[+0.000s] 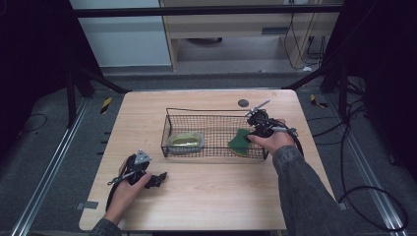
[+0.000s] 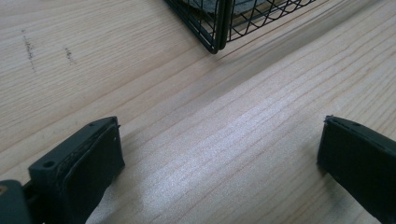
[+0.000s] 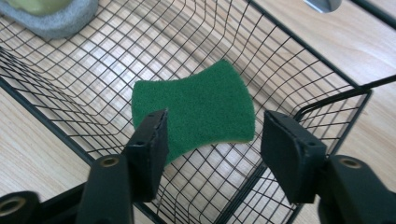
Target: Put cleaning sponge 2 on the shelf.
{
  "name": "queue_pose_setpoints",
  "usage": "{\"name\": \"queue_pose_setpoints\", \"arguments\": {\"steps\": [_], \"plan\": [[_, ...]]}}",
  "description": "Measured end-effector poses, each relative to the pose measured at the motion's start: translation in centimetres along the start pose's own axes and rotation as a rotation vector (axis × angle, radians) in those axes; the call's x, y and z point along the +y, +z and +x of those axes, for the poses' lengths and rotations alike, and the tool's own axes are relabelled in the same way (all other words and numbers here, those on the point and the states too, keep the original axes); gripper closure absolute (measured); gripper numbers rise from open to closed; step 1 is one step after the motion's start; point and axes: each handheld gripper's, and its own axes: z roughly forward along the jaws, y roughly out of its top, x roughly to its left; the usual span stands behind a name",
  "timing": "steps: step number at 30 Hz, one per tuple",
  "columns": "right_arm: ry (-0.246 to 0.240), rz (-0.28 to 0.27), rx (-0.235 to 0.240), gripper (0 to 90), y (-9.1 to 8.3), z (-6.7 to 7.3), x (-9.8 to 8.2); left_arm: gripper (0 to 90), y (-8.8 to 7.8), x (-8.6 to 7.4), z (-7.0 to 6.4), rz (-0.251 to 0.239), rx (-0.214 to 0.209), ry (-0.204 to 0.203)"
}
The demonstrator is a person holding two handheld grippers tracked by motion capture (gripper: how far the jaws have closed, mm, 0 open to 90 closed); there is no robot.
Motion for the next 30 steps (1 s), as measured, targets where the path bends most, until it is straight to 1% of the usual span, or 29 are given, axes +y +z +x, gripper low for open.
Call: {"name": "queue_pose_setpoints", "arguments": {"steps": [4,7,11,13,19,23,24,25,30], "plan": [[0.015,-0.02,-0.026,30.7,-0.5,-0.2,-0.3,0.0,0.0,0.0,0.0,0.003,0.0,0.003],[0.028,-0.049,-0.05,22.2,-0.9,-0.5,-0.7,0.0,0.0,0.0,0.0,0.003,-0.001,0.003],[0.069,-0.093,-0.07,9.9,-1.7,-1.0,-1.4,0.0,0.0,0.0,0.0,0.003,0.0,0.003],[0.077,-0.106,-0.085,6.7,-2.1,-1.2,-1.8,0.0,0.0,0.0,0.0,0.003,0.0,0.003],[0.137,-0.163,-0.135,6.1,-3.9,-2.2,-3.6,0.0,0.0,0.0,0.0,0.003,-0.001,0.003],[0.187,-0.202,-0.134,7.8,-5.1,-2.9,-5.4,0.0,0.0,0.0,0.0,0.002,-0.002,0.003],[0.187,-0.202,-0.134,7.8,-5.1,-2.9,-5.4,0.0,0.0,0.0,0.0,0.002,-0.002,0.003],[0.201,-0.209,-0.131,8.6,-5.4,-3.1,-6.4,0.0,0.0,0.0,0.0,0.001,-0.001,0.003],[0.227,-0.218,-0.138,9.3,-6.0,-3.3,-8.9,0.0,0.0,0.0,0.0,0.001,-0.001,0.003]]}}
